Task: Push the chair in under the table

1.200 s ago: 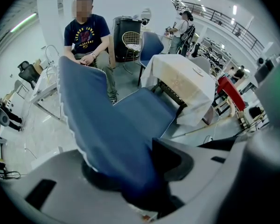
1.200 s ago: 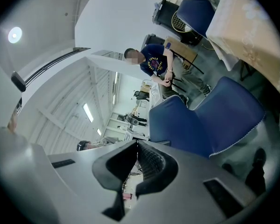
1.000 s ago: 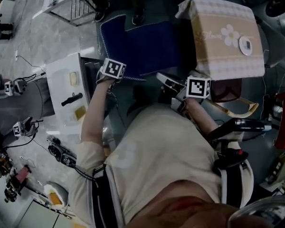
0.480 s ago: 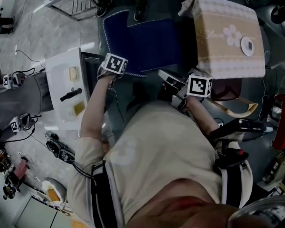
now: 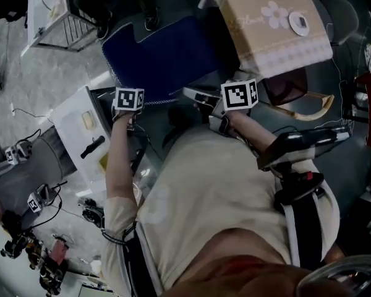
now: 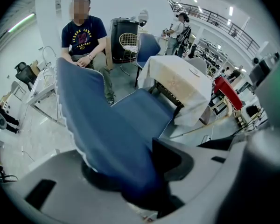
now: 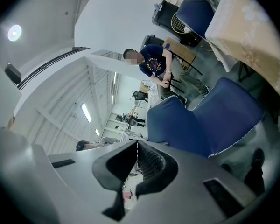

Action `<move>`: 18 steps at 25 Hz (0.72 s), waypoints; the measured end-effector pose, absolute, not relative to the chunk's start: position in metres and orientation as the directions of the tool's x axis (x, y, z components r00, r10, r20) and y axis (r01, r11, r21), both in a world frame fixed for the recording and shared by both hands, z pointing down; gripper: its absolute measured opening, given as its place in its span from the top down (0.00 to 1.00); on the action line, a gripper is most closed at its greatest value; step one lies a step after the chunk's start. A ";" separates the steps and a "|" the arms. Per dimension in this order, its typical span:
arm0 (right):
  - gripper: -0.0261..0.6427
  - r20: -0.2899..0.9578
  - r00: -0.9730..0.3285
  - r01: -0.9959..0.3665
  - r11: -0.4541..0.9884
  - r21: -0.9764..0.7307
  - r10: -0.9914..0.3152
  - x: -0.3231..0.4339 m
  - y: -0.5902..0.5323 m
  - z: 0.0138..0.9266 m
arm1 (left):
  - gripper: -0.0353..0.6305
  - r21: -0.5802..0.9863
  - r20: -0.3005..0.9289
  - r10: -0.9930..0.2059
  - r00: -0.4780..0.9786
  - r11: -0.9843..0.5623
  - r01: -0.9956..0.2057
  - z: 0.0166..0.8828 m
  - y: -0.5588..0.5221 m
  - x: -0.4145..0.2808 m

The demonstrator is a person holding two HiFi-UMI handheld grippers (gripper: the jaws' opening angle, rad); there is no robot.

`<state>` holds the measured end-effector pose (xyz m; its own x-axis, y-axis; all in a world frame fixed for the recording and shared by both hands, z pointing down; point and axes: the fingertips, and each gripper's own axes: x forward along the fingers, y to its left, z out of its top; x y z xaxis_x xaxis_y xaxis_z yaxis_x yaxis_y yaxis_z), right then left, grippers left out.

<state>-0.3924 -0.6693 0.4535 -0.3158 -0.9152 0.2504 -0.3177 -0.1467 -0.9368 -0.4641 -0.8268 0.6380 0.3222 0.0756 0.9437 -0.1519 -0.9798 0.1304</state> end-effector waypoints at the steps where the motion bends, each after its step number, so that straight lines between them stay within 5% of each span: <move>1: 0.94 0.249 -0.316 -0.314 -0.147 -0.938 -0.915 -0.392 -0.670 0.454 | 0.67 0.131 0.943 0.076 0.323 -0.979 -0.153 0.638 -0.827 -0.465; 18: 0.94 0.261 -0.281 -0.298 -0.175 -0.939 -0.923 -0.386 -0.661 0.461 | 0.66 0.154 0.937 0.103 0.335 -0.980 -0.130 0.642 -0.828 -0.457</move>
